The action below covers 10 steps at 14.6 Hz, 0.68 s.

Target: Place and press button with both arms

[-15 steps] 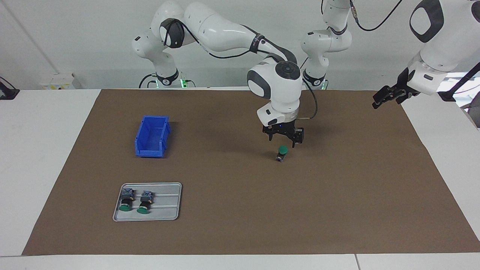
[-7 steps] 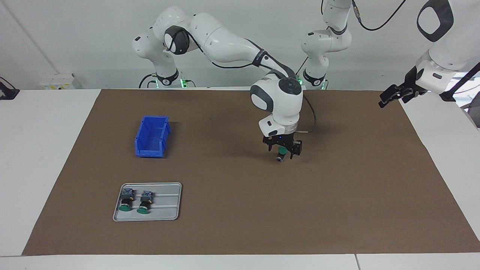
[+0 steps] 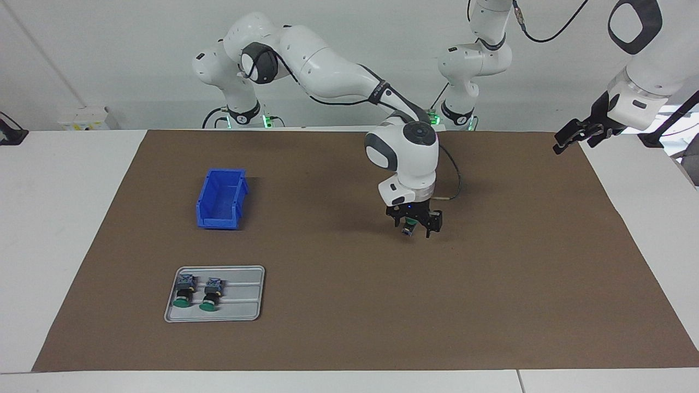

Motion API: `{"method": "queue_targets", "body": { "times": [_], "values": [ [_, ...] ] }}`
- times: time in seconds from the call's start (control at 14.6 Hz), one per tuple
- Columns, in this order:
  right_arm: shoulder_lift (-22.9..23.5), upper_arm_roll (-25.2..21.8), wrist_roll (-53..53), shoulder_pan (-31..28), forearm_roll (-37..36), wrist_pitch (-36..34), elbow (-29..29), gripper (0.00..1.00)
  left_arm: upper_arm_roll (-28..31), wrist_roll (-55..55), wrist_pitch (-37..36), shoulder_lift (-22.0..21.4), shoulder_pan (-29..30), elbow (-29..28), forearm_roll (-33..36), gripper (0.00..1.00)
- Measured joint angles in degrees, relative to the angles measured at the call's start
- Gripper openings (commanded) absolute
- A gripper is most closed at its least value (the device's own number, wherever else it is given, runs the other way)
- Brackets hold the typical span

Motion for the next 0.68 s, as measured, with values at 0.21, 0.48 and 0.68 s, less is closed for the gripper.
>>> {"method": "queue_targets", "body": {
  "times": [0.21,0.48,0.68],
  "values": [
    [0.0,0.7,0.0,-0.3,0.3,-0.7,-0.4,0.97,-0.1,0.0,-0.2,-0.2,-0.1,0.0,0.0,1.00],
    [0.0,2.5,0.0,-1.3,0.7,-2.3,-1.4,0.90,-0.1,0.0,-0.3,-0.4,-0.2,0.0,0.0,1.00],
    [0.0,3.2,0.0,-1.5,0.9,-2.3,-2.4,0.69,-0.2,0.0,-0.8,-0.6,-0.3,0.0,0.0,1.00]
  ]
}}
